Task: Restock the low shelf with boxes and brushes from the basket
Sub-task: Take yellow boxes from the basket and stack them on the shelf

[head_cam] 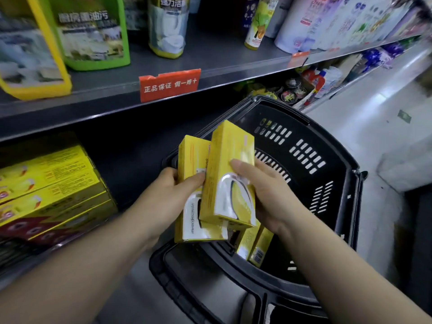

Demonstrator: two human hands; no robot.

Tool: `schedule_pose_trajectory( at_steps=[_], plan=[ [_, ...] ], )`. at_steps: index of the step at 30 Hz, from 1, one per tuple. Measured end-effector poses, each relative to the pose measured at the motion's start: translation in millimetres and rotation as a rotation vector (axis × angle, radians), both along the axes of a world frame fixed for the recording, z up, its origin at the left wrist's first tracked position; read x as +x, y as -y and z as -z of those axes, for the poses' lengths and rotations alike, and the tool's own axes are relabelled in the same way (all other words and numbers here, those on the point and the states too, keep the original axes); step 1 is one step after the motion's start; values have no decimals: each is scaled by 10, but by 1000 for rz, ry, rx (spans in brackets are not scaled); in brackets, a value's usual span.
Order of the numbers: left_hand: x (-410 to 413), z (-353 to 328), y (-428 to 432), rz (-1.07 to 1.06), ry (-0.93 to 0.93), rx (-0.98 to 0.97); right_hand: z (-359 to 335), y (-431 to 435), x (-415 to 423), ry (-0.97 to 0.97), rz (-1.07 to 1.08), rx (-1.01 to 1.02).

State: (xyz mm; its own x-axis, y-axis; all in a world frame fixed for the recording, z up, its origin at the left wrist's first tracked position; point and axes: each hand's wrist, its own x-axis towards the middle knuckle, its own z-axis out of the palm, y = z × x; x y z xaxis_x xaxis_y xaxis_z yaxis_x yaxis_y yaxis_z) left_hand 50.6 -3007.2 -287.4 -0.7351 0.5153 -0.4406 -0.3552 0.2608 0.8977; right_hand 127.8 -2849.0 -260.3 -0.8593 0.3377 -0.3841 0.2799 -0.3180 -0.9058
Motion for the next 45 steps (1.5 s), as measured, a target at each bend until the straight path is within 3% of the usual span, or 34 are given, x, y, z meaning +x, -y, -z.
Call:
schedule_pose_trajectory(
  at_steps=[5,10,15,18,22,27,38,45],
  plan=[
    [-64,-31,370,-130,40,-9,-18,325,-198,-9,-129,-58],
    [-241,-86,843,-255,107,-1,16,741,-621,120,-204,-113],
    [-315,-9,1275,-393,117,7,180,1135,-1127,186,-95,-241],
    [-316,91,1479,-416,89,-53,282,1236,-1342,250,22,-203],
    [-353,122,1663,-409,91,-71,412,1276,-1473,396,36,23],
    [-391,143,1746,-360,32,-138,622,1229,-1466,424,-140,403],
    [-523,182,1706,-341,-62,-183,783,828,-1356,407,-392,737],
    [-660,240,1696,-335,-110,-199,1036,770,-1844,488,-937,1525]
  ],
)
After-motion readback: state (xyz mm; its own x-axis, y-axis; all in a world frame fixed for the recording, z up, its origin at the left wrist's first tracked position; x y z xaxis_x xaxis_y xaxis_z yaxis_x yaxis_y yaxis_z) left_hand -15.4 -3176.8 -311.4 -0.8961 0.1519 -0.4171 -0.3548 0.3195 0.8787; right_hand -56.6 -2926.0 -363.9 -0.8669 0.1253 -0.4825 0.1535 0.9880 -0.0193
